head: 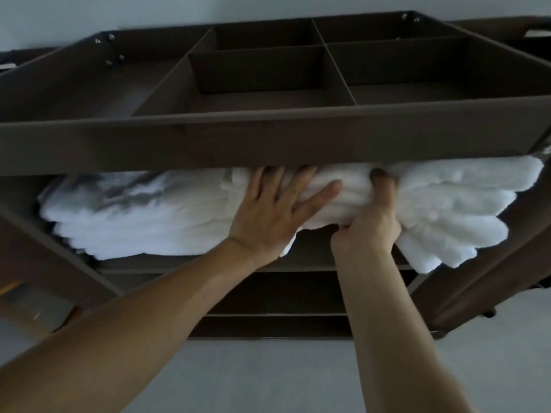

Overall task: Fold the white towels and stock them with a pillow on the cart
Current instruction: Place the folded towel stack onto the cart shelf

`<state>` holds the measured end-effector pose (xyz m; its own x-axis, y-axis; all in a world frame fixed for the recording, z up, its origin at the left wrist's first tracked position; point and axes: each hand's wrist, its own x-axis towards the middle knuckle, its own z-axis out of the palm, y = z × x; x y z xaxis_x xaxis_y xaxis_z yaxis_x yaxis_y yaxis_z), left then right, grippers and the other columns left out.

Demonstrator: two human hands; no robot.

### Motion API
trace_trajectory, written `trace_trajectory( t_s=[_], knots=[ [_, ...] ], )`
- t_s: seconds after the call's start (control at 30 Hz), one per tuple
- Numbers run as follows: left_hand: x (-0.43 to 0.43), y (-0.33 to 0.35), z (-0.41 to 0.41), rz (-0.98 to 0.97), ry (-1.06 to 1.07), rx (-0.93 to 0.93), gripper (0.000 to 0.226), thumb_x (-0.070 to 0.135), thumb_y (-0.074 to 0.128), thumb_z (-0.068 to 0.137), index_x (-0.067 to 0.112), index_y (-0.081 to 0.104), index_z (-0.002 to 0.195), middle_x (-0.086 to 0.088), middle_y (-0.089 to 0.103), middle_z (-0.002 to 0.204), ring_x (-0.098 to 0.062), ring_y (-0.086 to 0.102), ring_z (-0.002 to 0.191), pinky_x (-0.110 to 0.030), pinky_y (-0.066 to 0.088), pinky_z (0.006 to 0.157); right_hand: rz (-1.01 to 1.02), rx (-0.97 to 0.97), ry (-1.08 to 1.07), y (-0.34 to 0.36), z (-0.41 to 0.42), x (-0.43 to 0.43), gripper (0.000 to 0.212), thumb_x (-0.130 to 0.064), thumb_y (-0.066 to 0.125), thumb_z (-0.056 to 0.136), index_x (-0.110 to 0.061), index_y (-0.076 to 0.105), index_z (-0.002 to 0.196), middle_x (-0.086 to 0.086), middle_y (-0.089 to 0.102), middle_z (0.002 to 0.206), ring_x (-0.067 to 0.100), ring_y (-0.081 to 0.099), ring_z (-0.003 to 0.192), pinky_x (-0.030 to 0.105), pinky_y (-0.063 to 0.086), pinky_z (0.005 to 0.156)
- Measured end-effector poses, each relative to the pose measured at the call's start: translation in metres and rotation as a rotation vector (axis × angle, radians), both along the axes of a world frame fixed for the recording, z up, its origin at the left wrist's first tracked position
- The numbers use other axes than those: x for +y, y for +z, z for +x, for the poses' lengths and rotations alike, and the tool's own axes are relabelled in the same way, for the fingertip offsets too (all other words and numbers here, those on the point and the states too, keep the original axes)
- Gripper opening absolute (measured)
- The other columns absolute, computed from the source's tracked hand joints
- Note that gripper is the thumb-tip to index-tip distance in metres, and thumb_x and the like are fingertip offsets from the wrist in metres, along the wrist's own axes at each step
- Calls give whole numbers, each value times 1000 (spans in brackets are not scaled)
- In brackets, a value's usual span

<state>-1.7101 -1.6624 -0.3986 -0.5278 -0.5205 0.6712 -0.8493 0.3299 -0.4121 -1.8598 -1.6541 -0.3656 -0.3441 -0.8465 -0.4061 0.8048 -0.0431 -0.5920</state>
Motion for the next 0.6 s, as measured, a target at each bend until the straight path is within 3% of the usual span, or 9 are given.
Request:
trace_trajectory(
  t_s=[0.1,0.23,0.33,0.4,0.47,0.53,0.6],
  knots=[
    [1,-17,3,-2,-4,-4,61,10,38,98,24,21,155,-7,34,156,-42,43,134,-54,29,111,17,55,42,-24,-1,-5,70,-34,84,70,-20,55,133,3,76,106,22,75,92,39,59,85],
    [19,-74,9,102,-39,-103,72,6,41,98,23,3,158,-6,3,165,-38,17,148,-50,10,122,66,69,180,-69,-21,22,66,-34,81,71,-26,58,131,2,73,115,25,69,108,46,51,99],
    [28,-79,5,158,-28,-41,103,22,68,82,21,-2,157,-11,-5,164,-42,8,149,-53,5,122,55,7,100,-67,-44,30,59,-40,83,65,-21,66,118,2,74,115,24,69,107,45,49,103],
    [29,-78,11,175,5,-7,121,36,78,72,23,-8,157,-15,-10,163,-47,3,148,-56,4,121,87,-37,-43,-61,-56,32,80,-57,86,52,-18,64,119,4,71,119,25,68,108,47,48,105],
    [26,-73,16,150,89,26,125,47,79,71,27,-11,156,-16,-14,163,-51,4,146,-63,7,118,109,-56,-118,-51,-59,33,102,-65,88,43,-20,57,129,3,68,122,26,67,110,49,48,105],
    [20,-69,20,142,133,35,121,40,79,74,30,-9,156,-16,-7,163,-52,9,145,-69,12,114,144,-27,-139,-39,-54,25,99,-63,90,47,-27,53,131,-2,71,115,22,71,102,46,55,96],
    [16,-65,24,131,106,2,120,17,80,71,30,-4,156,-14,7,161,-50,14,145,-69,15,113,209,-8,-164,-24,-46,15,92,-57,92,52,-28,50,128,-7,72,106,15,73,90,38,60,84]
  ],
)
